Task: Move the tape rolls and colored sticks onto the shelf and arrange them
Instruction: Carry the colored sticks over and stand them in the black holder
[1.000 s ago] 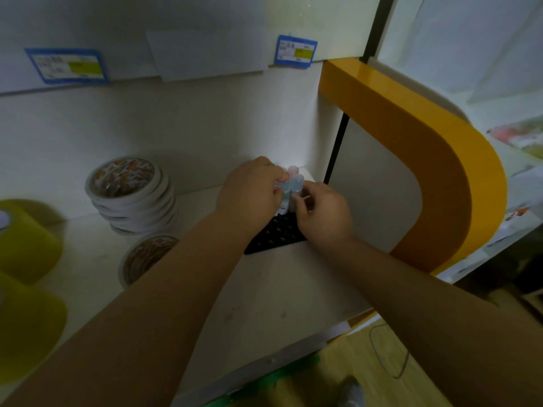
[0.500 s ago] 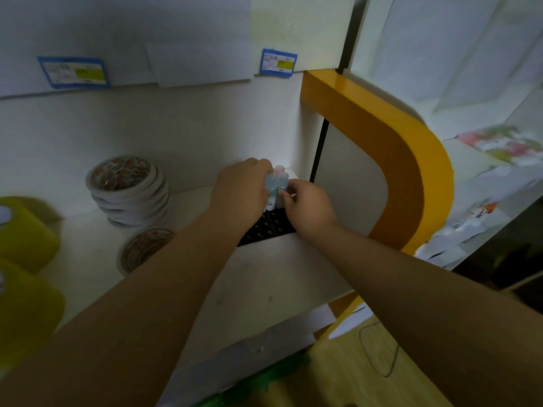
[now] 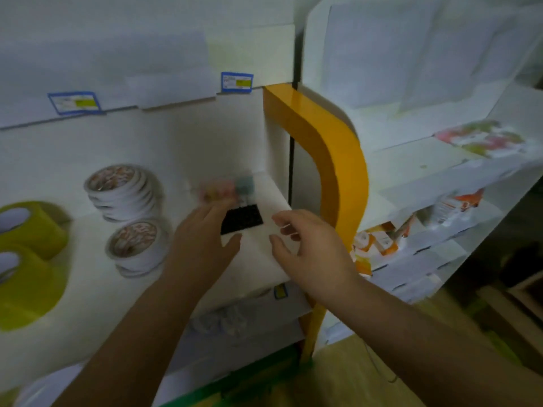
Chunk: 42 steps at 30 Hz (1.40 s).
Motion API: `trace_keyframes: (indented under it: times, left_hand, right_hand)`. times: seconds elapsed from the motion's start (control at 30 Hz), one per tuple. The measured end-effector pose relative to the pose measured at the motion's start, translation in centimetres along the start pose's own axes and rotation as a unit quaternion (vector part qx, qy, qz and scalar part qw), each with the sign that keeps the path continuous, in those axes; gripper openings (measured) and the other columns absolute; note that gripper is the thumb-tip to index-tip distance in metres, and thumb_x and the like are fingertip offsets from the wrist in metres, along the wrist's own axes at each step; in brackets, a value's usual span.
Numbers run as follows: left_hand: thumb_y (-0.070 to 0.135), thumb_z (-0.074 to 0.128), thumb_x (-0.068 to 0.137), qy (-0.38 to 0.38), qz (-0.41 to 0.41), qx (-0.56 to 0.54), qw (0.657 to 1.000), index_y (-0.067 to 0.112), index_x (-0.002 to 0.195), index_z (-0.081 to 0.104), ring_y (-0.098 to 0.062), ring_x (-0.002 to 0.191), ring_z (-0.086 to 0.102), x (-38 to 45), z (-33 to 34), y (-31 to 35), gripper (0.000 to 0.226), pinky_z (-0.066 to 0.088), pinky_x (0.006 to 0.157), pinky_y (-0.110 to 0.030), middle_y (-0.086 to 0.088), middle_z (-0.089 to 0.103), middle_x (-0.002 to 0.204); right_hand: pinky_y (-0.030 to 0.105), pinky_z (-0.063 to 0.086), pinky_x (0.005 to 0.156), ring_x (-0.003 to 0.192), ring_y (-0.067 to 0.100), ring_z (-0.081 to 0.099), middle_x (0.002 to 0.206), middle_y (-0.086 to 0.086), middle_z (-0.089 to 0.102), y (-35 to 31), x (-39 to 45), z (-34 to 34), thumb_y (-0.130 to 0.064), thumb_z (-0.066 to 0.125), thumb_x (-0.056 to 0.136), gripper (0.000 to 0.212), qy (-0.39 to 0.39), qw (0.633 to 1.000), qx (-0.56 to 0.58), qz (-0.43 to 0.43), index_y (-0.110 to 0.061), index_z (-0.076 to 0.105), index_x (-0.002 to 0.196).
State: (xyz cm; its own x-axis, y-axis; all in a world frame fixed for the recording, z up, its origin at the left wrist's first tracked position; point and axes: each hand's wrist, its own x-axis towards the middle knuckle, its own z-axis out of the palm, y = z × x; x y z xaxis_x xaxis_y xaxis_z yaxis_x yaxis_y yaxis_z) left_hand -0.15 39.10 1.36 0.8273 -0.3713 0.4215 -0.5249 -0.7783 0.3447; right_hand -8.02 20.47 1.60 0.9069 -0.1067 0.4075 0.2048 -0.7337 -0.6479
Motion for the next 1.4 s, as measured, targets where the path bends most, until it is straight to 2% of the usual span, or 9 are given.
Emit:
trace_keyframes:
  times: [0.1, 0.23, 0.37, 0.47, 0.6, 0.7, 0.83, 1.03, 1.4]
  left_hand:
    - [0.029, 0.073, 0.085, -0.033, 0.013, -0.008, 0.999, 0.020, 0.138, 0.052, -0.023, 0.119, 0.054, -0.4, -0.6, 4.6, 0.057, 0.041, 0.098, -0.030, -0.003, 0.059, 0.132]
    - [0.034, 0.069, 0.089, -0.007, 0.016, -0.035, 0.999, 0.024, 0.141, 0.048, -0.021, 0.121, 0.052, 0.1, -1.5, 12.3, 0.058, 0.043, 0.100, -0.034, -0.001, 0.054, 0.137]
    - [0.036, 0.066, 0.091, -0.008, 0.059, -0.041, 0.997, 0.027, 0.142, 0.046, -0.019, 0.124, 0.049, 0.3, -0.9, 19.2, 0.055, 0.037, 0.097, -0.030, 0.003, 0.054, 0.137]
    - [0.036, 0.064, 0.092, -0.014, 0.055, -0.070, 0.996, 0.032, 0.141, 0.047, -0.017, 0.133, 0.042, -0.1, 0.9, 24.2, 0.052, 0.033, 0.101, -0.031, 0.005, 0.048, 0.143]
    - [0.030, 0.063, 0.093, 0.027, 0.070, -0.116, 0.990, 0.030, 0.133, 0.055, -0.004, 0.118, 0.044, -0.3, 3.1, 30.1, 0.041, 0.036, 0.095, -0.026, 0.010, 0.053, 0.132]
    - [0.034, 0.062, 0.094, 0.013, 0.077, -0.117, 0.990, 0.031, 0.134, 0.053, -0.010, 0.120, 0.047, 0.2, 4.7, 33.6, 0.041, 0.044, 0.098, -0.034, 0.008, 0.053, 0.135]
    - [0.037, 0.062, 0.093, -0.035, 0.083, -0.091, 0.992, 0.032, 0.138, 0.049, -0.019, 0.130, 0.044, 1.5, 7.5, 36.6, 0.047, 0.039, 0.105, -0.039, 0.006, 0.050, 0.141]
    - [0.034, 0.064, 0.091, -0.068, 0.105, -0.108, 0.986, 0.032, 0.136, 0.052, -0.018, 0.125, 0.046, 4.3, 11.9, 39.3, 0.046, 0.034, 0.097, -0.026, 0.007, 0.053, 0.135]
    - [0.034, 0.061, 0.092, -0.053, 0.100, -0.125, 0.986, 0.030, 0.136, 0.053, -0.015, 0.126, 0.045, 15.0, 18.8, 40.3, 0.045, 0.028, 0.096, -0.021, 0.010, 0.052, 0.137]
  right_hand:
    - [0.017, 0.048, 0.081, 0.096, 0.000, 0.057, 0.111, -0.007, 0.064, 1.3, -2.6, -4.3, -0.027, 0.063, 0.093, 0.030, 0.008, 1.000, -0.002, -0.012, -0.020, 0.065, 0.122]
    - [0.027, 0.053, 0.080, 0.091, 0.006, 0.060, 0.101, -0.003, 0.065, 4.2, -5.3, -10.0, -0.023, 0.061, 0.093, 0.019, 0.019, 1.000, 0.000, 0.003, -0.018, 0.067, 0.111]
    - [0.019, 0.049, 0.082, 0.095, 0.003, 0.058, 0.112, -0.007, 0.062, 7.8, -7.3, -15.8, -0.025, 0.061, 0.094, 0.033, 0.040, 0.998, -0.039, 0.025, -0.022, 0.062, 0.126]
    - [0.021, 0.050, 0.081, 0.094, 0.004, 0.057, 0.111, -0.007, 0.060, 10.5, -9.0, -20.4, -0.027, 0.061, 0.094, 0.035, 0.052, 0.996, -0.061, 0.048, -0.022, 0.061, 0.129]
    - [0.024, 0.047, 0.081, 0.100, 0.010, 0.057, 0.112, -0.002, 0.059, 13.3, -11.0, -25.6, -0.028, 0.060, 0.094, 0.035, 0.060, 0.988, -0.132, 0.052, -0.019, 0.060, 0.128]
    - [0.021, 0.038, 0.083, 0.106, 0.015, 0.055, 0.116, -0.001, 0.057, 14.9, -12.2, -28.7, -0.027, 0.061, 0.093, 0.036, 0.062, 0.984, -0.152, 0.074, -0.019, 0.060, 0.129]
    - [0.024, 0.042, 0.085, 0.113, 0.018, 0.055, 0.125, 0.001, 0.056, 17.0, -13.4, -31.2, -0.028, 0.062, 0.093, 0.039, 0.071, 0.980, -0.159, 0.101, -0.020, 0.059, 0.131]
    - [0.039, 0.053, 0.089, 0.107, 0.015, 0.057, 0.120, -0.005, 0.056, 20.9, -14.1, -33.0, -0.032, 0.060, 0.092, 0.039, 0.078, 0.976, -0.155, 0.133, -0.024, 0.059, 0.130]
    - [0.030, 0.052, 0.089, 0.102, 0.011, 0.057, 0.116, -0.007, 0.059, 28.5, -4.2, -36.3, -0.031, 0.061, 0.093, 0.036, 0.051, 0.964, -0.220, 0.142, -0.026, 0.060, 0.129]
